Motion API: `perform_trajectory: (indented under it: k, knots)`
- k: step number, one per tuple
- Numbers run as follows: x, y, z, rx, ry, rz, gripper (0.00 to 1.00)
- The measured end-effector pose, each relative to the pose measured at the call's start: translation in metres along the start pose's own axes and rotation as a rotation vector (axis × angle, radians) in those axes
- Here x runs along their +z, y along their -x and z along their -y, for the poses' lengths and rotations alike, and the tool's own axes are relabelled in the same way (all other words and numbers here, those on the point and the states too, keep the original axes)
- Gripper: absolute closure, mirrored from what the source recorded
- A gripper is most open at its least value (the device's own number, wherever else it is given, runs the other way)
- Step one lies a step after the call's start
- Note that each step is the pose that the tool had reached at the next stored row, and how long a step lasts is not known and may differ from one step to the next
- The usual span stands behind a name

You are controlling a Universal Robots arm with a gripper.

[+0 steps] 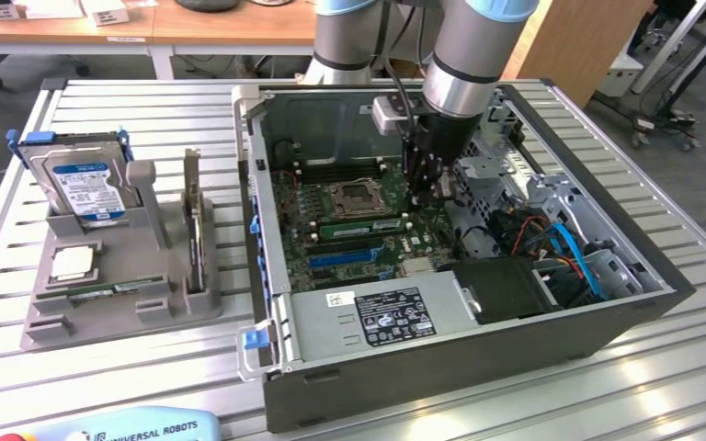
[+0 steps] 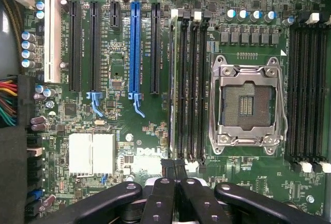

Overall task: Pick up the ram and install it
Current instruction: 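Press down the ram until it locks into place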

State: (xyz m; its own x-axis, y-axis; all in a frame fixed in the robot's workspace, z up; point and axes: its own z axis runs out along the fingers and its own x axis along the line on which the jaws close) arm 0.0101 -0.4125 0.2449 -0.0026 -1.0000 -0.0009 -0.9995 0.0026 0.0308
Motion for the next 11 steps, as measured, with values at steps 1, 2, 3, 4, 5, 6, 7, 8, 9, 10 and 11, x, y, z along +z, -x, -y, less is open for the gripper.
perform_trajectory:
  k: [1, 2, 3, 4, 5, 6, 7, 8, 9, 10, 11]
  knots:
    - [0.0006, 0.0, 0.0001, 0.0, 0.0, 0.0, 0.9]
    - [0.0012, 0.0, 0.0001, 0.0, 0.0, 0.0001, 0.9]
    - [0.0017, 0.0, 0.0002, 0.0, 0.0, 0.0, 0.9]
    - [0.0023, 0.0, 0.0003, 0.0, 0.0, 0.0, 0.9]
    - [0.0028, 0.0, 0.0003, 0.0, -0.0001, 0.0, 0.9]
    - [0.0034, 0.0, 0.0004, 0.0, 0.0, 0.0, 0.9]
    - [0.0039, 0.0, 0.0005, 0.0, 0.0, 0.0001, 0.9]
    - [0.0043, 0.0, 0.0005, 0.0, 0.0, 0.0, 0.9]
    - [0.0043, 0.0, 0.0005, 0.0, 0.0001, -0.0002, 0.9]
    - [0.0043, 0.0, 0.0005, 0.0, 0.0001, -0.0002, 0.9]
    - [0.0043, 0.0, 0.0005, 0.0, 0.0, -0.0002, 0.9]
